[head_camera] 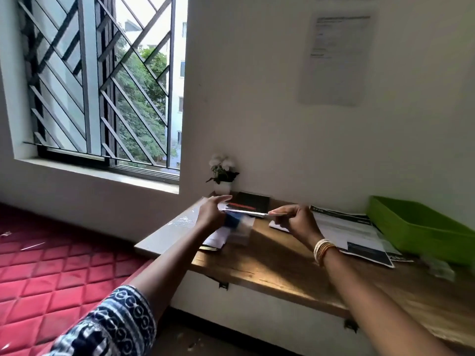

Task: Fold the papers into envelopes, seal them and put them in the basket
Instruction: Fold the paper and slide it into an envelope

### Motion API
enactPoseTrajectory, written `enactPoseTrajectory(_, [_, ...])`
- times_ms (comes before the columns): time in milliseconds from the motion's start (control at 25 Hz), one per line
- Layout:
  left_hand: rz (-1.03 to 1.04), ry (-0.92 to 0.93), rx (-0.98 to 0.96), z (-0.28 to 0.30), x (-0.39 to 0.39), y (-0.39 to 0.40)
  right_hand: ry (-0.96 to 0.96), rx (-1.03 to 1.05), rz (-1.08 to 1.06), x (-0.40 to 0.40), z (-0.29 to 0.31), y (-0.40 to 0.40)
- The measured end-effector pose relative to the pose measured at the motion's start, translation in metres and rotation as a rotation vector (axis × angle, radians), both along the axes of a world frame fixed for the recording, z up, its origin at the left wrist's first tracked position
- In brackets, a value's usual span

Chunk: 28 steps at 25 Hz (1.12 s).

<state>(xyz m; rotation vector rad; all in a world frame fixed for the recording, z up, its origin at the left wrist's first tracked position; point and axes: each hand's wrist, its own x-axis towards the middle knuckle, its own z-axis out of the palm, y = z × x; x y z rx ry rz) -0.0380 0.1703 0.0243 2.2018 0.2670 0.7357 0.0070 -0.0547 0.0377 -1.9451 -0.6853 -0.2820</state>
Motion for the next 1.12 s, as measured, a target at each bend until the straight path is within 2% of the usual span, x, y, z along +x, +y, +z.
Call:
enactPoseTrajectory(160, [-0.081,0.173,0.147,-0.017,0.008,0.000,-0.074,-0.329,-0.011,0.009,-0.021,0.011])
enactPoseTrajectory(320, [-0.148,0.373,0.207,-0.019,0.014,-0.002,-0.134,-0.589,0.063,0.010,-0.024,0.024])
enactPoseTrajectory(480, [-0.212,0.578,0.405,-0.015,0.010,-0.016,-0.075,-0.753,0.197,0.009,-0.018,0.016])
enactPoseTrajectory(560, [-0.264,0.625,0.461,-0.016,0.010,-0.024,-0.052,-0.728,0.150,0.017,-0.015,0.004])
enactPoseTrajectory(680, [-0.282,0.635,0.499,-0.014,0.013,-0.034,-0.014,-0.645,-0.083,0.038,-0.010,-0.014])
enactPoseTrajectory(800, [-0.254,0.579,0.446,-0.018,0.020,-0.034,0.115,-0.748,-0.221,0.061,-0.005,-0.028])
enactPoseTrajectory(1000, [-0.206,0.324,0.429,-0.026,0.020,-0.033,0.194,-0.845,-0.243,0.094,0.001,-0.044])
enactPoseTrajectory(1120, [-0.303,0.325,0.441,-0.026,0.014,-0.034,0.269,-0.877,-0.208,0.100,0.008,-0.051])
